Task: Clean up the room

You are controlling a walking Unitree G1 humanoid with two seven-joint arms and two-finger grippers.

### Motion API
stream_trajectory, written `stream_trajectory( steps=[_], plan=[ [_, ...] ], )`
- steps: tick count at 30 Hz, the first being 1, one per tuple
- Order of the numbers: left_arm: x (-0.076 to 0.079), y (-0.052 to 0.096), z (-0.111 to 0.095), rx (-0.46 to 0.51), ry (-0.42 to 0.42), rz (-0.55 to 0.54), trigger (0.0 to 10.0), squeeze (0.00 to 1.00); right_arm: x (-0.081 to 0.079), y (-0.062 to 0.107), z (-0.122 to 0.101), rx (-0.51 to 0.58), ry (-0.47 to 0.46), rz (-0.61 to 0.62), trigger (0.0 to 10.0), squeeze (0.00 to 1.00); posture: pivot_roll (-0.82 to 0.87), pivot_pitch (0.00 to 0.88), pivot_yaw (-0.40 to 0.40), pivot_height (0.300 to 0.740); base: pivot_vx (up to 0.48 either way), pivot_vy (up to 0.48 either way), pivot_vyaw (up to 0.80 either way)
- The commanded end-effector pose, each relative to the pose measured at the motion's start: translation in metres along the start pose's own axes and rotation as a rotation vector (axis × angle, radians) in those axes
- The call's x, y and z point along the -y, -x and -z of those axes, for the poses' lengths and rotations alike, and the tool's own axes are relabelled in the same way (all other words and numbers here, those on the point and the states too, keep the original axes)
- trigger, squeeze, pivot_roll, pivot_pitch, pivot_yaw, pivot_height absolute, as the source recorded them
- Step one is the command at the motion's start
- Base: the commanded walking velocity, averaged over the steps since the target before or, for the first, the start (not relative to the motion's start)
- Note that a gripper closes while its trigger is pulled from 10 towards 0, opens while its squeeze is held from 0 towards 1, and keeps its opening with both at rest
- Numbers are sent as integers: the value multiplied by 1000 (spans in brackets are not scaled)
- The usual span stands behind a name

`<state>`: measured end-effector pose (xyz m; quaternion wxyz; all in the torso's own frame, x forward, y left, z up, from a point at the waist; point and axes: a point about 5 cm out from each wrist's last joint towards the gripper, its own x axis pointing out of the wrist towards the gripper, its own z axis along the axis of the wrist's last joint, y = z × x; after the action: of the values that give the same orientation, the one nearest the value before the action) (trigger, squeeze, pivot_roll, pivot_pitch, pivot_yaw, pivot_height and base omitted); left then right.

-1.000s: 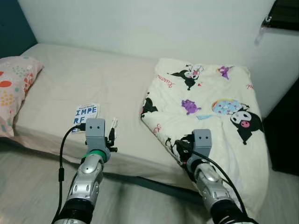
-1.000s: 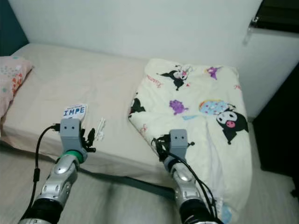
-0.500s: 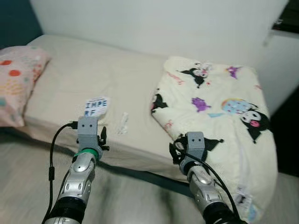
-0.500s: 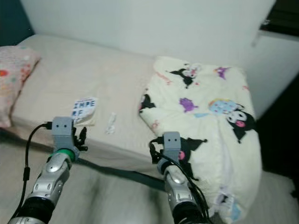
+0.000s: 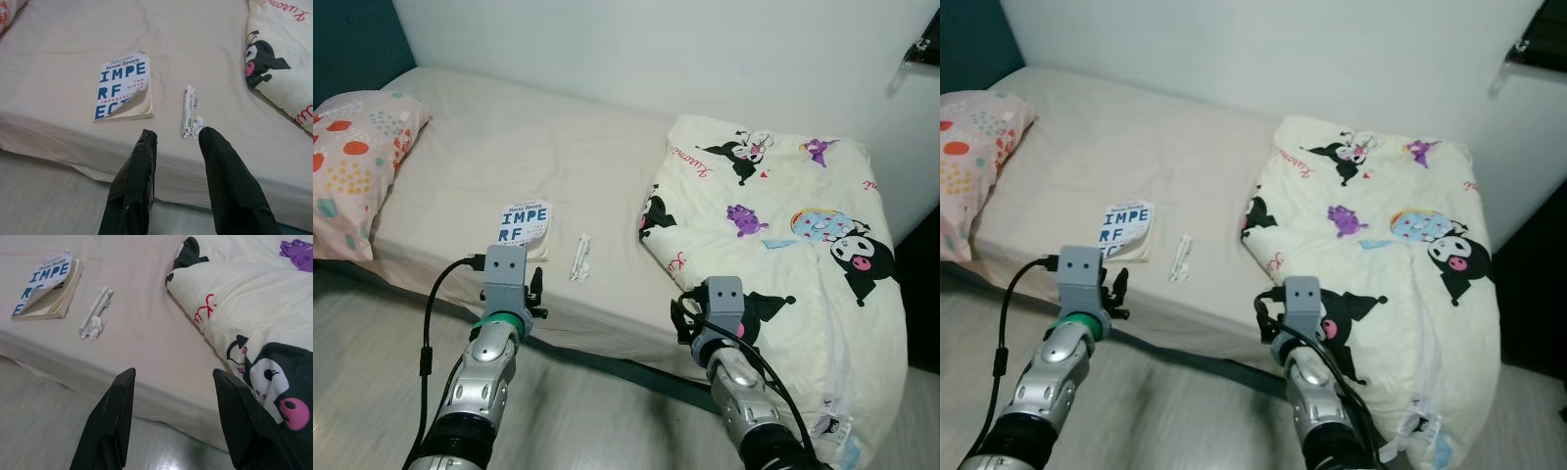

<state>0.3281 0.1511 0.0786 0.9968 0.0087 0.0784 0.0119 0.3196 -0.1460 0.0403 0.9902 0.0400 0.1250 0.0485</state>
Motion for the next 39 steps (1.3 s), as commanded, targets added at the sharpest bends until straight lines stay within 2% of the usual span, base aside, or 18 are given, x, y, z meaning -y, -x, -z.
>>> stream_trajectory(
  steps=[1, 5, 12, 23, 33, 39],
  plan=[
    [1, 4, 13, -48, -6, 2, 10000, 0, 5, 4, 10, -41, -21, 18, 10000, 0, 15, 0, 48, 740, 0, 0, 0],
    [6, 3, 12, -41, -18, 12, 10000, 0, 8, 4, 11, -56, -5, 13, 10000, 0, 22, 0, 26, 740, 0, 0, 0],
    [6, 2, 12, -47, -41, 15, 10000, 0, 4, 3, 10, -57, 5, -2, 10000, 0, 21, 0, 24, 740, 0, 0, 0],
    [8, 11, 27, -86, -61, 41, 10000, 0, 2, 6, 17, -73, 10, -7, 10000, 0, 11, 0, 34, 740, 0, 0, 0],
    [12, 5, 15, -53, -71, 59, 10000, 0, 2, 6, 16, -57, -6, 3, 10000, 0, 25, 0, 55, 740, 0, 0, 0],
    [11, 2, 9, -22, -44, 66, 10000, 0, 4, 4, 9, -28, -24, 15, 10000, 0, 12, 0, 63, 740, 0, 0, 0]
  ],
)
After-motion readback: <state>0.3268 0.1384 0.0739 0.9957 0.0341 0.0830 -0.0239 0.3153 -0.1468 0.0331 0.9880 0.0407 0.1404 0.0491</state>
